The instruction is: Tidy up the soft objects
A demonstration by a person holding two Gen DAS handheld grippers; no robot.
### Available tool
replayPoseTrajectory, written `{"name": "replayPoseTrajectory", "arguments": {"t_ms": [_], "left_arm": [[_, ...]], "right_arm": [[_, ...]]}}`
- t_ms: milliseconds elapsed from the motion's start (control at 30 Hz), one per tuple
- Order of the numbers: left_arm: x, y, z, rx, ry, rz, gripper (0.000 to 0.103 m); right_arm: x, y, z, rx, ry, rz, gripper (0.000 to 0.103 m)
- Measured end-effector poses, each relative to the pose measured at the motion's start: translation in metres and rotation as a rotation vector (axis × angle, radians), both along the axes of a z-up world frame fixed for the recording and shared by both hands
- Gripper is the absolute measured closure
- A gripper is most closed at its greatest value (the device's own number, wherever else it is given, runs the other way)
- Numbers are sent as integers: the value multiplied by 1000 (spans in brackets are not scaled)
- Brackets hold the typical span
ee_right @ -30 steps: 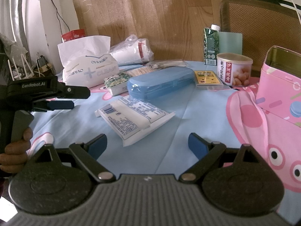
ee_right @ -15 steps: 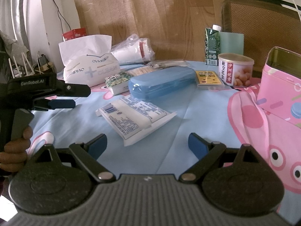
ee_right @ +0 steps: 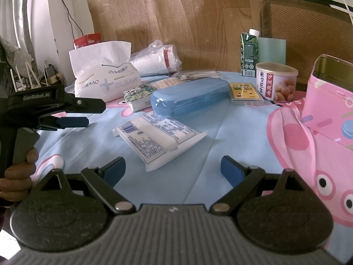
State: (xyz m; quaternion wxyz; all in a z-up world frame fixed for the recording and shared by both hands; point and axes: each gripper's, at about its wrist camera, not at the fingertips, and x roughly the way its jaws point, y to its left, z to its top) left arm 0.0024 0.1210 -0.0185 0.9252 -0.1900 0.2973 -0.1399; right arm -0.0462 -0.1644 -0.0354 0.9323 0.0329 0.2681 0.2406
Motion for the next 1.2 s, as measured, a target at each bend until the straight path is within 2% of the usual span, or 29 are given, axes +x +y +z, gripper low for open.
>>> {"name": "replayPoseTrajectory", "arguments": {"t_ms": [267,467,633,667,700,733,767,800,900,1067,1200], "left_arm": [[3,3,0,-52,7,-52,9],[9,-13,6,-47,11,-104,9],[23,-41,4,26,62,-150,9],[24,-46,3,48,51,-149,9],[24,-51,3,72,47,-154,13],[24,-57,3,87,50,-169,22],[23,-63,3,97,48,-180,28],[22,-67,3,90,54,-206,40],[10,-78,5,112,68,-213,41],[-20,-88,13,85,63,-250,41],[-25,-111,33,85,7,-309,41]], "right_arm": [[1,3,0,-15,-1,8,8],[4,8,2,-37,-2,38,8],[10,16,2,-75,-5,65,8],[11,19,2,-89,-9,73,8],[12,21,2,-100,-12,81,9],[13,23,1,-108,-17,86,11],[13,24,2,-119,-29,94,21],[11,26,2,-136,-44,104,41],[6,23,4,-150,-50,101,56],[-15,-3,6,-84,-26,115,58],[-29,-27,8,-22,-34,54,58]]}}
